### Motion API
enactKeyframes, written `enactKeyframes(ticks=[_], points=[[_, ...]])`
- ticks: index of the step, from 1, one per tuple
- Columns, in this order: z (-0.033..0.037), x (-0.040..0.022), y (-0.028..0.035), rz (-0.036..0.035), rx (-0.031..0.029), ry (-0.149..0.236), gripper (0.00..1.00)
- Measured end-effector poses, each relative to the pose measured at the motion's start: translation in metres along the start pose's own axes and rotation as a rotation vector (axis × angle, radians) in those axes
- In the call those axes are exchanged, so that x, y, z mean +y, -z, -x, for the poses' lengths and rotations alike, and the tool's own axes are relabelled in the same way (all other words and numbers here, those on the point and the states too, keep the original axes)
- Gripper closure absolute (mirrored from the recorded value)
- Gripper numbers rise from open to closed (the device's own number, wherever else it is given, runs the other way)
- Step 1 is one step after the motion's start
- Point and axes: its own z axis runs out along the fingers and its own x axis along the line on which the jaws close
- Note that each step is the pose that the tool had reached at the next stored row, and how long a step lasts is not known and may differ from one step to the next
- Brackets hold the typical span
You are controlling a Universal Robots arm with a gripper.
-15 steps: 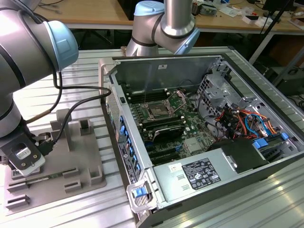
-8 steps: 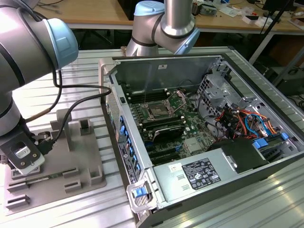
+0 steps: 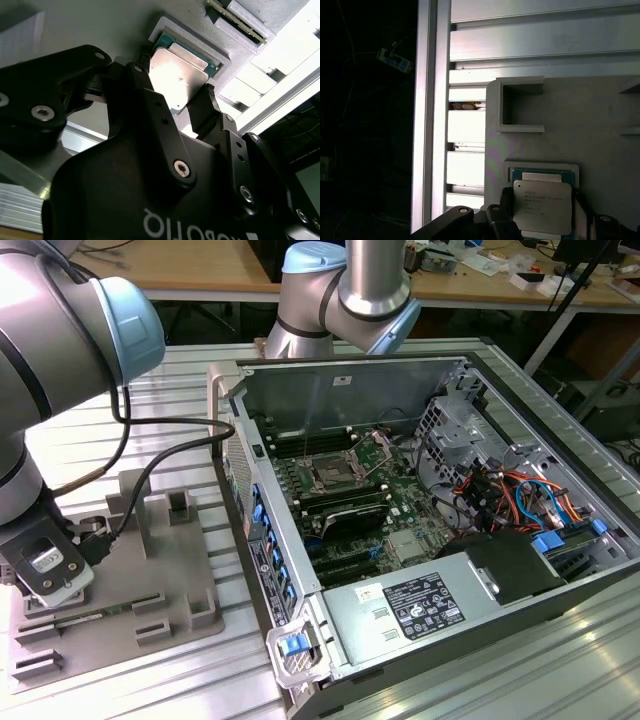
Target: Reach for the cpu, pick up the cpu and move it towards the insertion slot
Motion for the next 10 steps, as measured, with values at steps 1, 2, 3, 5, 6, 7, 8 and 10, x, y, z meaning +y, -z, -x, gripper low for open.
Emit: enactKeyframes(ticks=[1,2,3,5,6,7,8,10], points=[[0.0,0.0001,0.001,0.0,0.0001,0.0,0.45],[0.0,0.0001,0.0017,0.0002,-0.0002,0.0,0.45],[0.0,0.0002,0.0026,0.0003,-0.0002,0.0,0.45],[0.0,0.0003,0.0034,0.0004,-0.0003,0.0,0.45],[0.0,0.0003,0.0038,0.0004,-0.0002,0.0,0.45],[0.0,0.0003,0.0041,0.0004,-0.0002,0.0,0.45],[0.0,0.0003,0.0046,0.0003,-0.0001,0.0,0.45],[0.0,0.0003,0.0049,0.0004,-0.0003,0.0,0.45]])
